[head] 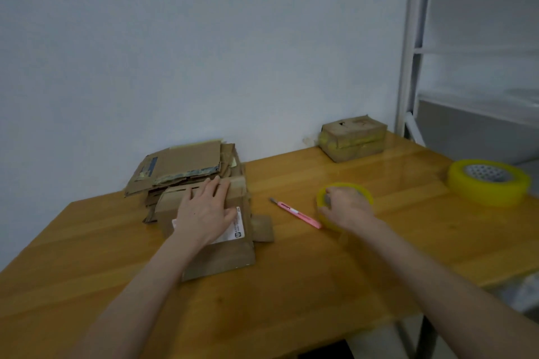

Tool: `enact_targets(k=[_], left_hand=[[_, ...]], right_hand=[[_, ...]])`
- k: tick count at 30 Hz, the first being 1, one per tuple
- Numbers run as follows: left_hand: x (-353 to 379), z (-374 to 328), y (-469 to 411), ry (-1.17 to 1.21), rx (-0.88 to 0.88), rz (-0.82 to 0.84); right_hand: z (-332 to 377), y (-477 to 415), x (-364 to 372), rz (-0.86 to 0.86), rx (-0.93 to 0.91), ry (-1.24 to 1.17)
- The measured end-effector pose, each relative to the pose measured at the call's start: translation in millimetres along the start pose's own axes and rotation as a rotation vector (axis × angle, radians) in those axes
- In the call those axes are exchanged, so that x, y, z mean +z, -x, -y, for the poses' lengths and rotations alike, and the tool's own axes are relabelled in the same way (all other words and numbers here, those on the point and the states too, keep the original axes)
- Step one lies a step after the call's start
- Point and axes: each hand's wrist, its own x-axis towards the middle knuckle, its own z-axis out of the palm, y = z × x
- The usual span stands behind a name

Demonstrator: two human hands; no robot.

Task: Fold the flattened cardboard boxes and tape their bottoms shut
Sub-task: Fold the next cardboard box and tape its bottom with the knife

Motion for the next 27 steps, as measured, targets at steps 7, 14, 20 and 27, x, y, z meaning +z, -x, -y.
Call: enact_targets(k=[7,14,20,27], left_hand=[[-2,-1,3,0.089,-0.033,-0.044],[-1,36,9,0.168,-0.043,0.027],[11,58,19,0.173,0.032,0.016],[-2,62,22,0.958,-0.154,-0.096]], right_hand=[[-12,3,4,0.021,0.037,0.078],[60,-17,-87,-0.049,-0.206,-0.684],[155,-34,-108,0.104,-0.316,-0.857],[209,-50,-86,0.188,-0.352,-0.594]])
